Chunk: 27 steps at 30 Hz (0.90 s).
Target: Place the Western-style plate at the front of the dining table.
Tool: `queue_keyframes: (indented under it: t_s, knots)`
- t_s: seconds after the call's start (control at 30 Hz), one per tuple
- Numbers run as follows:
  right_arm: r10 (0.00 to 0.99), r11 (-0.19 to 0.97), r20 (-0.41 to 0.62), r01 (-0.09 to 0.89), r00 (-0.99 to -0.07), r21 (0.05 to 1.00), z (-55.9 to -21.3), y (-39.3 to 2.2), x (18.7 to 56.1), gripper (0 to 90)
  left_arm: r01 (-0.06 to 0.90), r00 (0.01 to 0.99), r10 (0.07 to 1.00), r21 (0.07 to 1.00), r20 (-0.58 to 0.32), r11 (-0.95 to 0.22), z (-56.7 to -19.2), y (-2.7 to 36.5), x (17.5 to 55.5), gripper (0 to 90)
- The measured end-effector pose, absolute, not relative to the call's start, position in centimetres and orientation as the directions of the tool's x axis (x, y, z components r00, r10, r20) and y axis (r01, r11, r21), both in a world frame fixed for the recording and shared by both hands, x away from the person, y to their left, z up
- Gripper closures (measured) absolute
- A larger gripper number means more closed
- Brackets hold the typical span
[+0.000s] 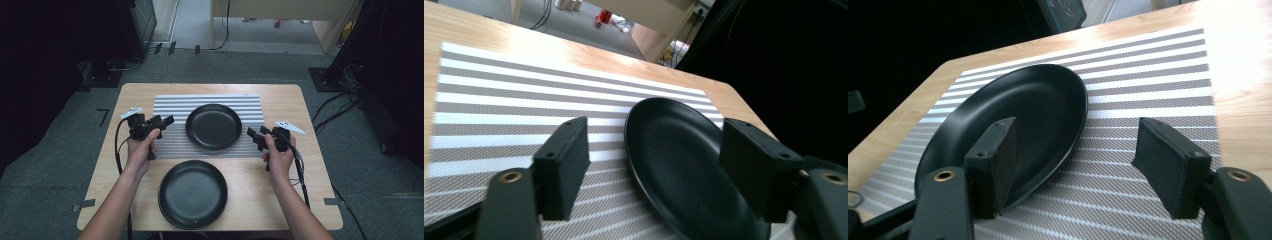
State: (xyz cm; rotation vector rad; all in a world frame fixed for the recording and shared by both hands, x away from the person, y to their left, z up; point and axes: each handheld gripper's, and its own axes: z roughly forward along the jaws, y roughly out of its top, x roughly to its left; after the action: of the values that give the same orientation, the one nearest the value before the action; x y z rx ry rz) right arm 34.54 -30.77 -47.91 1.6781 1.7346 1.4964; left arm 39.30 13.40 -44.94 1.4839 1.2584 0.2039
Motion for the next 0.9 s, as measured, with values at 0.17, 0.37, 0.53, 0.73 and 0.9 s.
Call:
queue_keyframes:
  t_s: [0.17,0.37,0.53,0.73,0.9]
  knots:
    - [0.858,-0.21,0.417,0.537,-0.301,0.817,-46.8,-32.0,32.9,30.9,0.565,0.424,0.791,0.811,-0.441,0.149,-44.4,14.8,37.3,18.9]
    - [0.864,-0.18,0.394,0.538,-0.313,0.824,-45.8,-33.7,30.9,28.2,0.566,0.426,0.793,0.812,-0.435,0.141,-44.7,16.8,34.8,16.8]
    - [0.873,-0.151,0.364,0.53,-0.325,0.834,-45.5,-34.8,29.3,27.2,0.569,0.418,0.807,0.813,-0.418,0.126,-45.1,17.7,32.9,16.6]
    - [0.872,-0.14,0.358,0.529,-0.334,0.837,-45.7,-36.1,27.4,25.5,0.554,0.45,0.811,0.829,-0.374,0.074,-45.8,18.3,30.3,13.2]
    - [0.879,-0.126,0.345,0.536,-0.33,0.835,-46.1,-37.6,25.8,24.6,0.547,0.454,0.82,0.836,-0.35,0.054,-46.1,18.9,28.2,11.8]
